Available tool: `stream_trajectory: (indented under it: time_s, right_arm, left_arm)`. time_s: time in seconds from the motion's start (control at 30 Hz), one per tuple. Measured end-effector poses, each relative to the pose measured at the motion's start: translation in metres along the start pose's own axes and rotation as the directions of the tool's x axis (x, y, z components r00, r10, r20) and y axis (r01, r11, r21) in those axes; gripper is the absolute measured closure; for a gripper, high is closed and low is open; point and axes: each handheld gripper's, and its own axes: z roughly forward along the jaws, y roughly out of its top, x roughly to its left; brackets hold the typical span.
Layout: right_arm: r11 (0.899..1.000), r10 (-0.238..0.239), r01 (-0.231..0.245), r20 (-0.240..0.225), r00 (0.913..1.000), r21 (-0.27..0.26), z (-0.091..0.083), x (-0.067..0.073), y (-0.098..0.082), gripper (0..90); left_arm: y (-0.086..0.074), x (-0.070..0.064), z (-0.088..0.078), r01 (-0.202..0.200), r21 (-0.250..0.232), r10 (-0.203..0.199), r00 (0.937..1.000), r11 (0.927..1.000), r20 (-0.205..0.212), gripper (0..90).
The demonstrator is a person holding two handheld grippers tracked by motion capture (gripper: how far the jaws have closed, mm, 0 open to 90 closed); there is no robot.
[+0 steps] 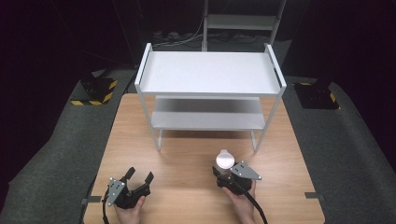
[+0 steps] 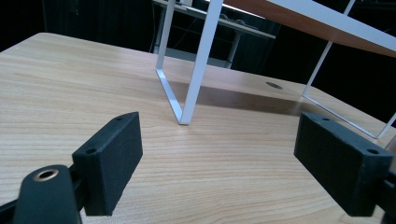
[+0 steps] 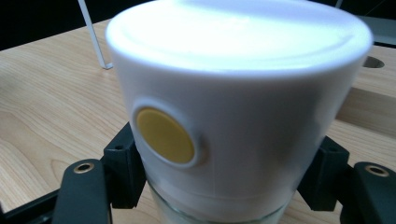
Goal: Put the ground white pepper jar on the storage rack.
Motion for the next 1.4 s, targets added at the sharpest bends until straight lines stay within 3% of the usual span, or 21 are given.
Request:
stream_trajectory:
  time_s: [0.13,0.4,0.9,1.17,1.4]
  right_arm:
    - [1.0,-0.011,0.011,0.0,0.9999,0.011,-0.002,0.001,0.004,30.5]
    - [1.0,-0.009,0.009,0.007,0.9999,-0.028,-0.011,-0.001,0.016,30.5]
    - [0.994,-0.019,0.02,0.007,0.9998,-0.111,-0.031,-0.01,0.064,30.5]
    - [0.991,-0.03,0.03,0.005,0.9995,-0.13,-0.037,-0.018,0.087,30.5]
    - [0.986,-0.046,0.049,0.026,0.9986,-0.157,-0.039,-0.026,0.104,30.5]
  left_arm:
    - [0.0,0.0,0.0,0.001,-0.002,-0.001,1.0,1.0,0.001,15.3]
    - [-0.001,0.001,0.0,0.003,-0.004,-0.003,1.0,1.0,0.002,15.3]
    - [0.0,0.001,0.0,0.004,-0.001,-0.004,1.0,1.0,0.002,15.5]
    - [-0.001,0.0,-0.001,0.009,-0.005,-0.009,0.9999,1.0,-0.005,15.7]
    - [-0.001,0.0,0.0,0.002,-0.003,-0.002,1.0,1.0,0.001,15.7]
